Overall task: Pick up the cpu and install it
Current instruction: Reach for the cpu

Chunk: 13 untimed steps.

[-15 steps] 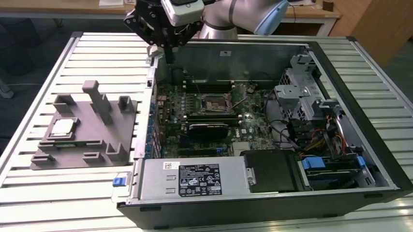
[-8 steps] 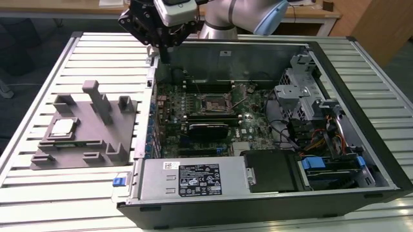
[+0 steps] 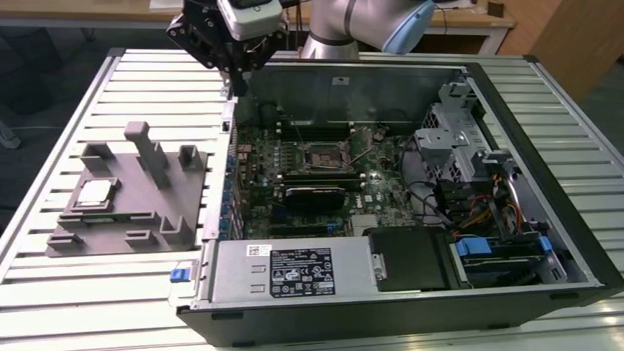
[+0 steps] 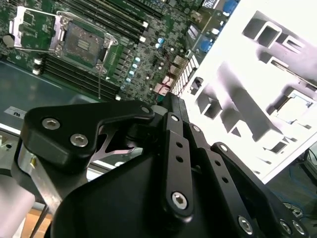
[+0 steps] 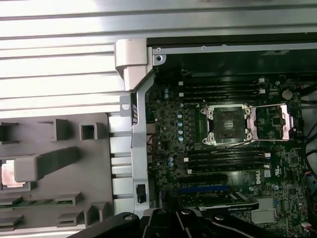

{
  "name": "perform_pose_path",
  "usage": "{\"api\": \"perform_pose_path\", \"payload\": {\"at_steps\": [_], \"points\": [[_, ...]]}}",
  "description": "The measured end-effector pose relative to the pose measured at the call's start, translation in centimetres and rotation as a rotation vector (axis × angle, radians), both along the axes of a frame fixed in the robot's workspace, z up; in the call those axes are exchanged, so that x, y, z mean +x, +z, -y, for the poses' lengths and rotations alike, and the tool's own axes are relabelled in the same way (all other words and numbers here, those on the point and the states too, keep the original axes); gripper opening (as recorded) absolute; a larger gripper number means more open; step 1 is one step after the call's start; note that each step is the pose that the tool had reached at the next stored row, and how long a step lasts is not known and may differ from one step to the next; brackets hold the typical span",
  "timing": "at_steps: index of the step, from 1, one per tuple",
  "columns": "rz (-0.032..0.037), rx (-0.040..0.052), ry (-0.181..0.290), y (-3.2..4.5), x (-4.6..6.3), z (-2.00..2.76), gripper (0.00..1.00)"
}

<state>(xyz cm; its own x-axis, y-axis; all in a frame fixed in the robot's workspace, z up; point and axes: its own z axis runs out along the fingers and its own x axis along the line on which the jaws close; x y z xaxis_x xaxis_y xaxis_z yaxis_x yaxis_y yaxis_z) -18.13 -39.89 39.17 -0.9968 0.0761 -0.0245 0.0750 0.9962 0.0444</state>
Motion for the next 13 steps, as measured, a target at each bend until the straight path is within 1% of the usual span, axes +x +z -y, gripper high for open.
{"api": "perform_pose_path", "payload": {"at_steps": [13], "points": [[0.0, 0.0, 0.0, -0.09, -1.7, 0.0, 0.11]]}}
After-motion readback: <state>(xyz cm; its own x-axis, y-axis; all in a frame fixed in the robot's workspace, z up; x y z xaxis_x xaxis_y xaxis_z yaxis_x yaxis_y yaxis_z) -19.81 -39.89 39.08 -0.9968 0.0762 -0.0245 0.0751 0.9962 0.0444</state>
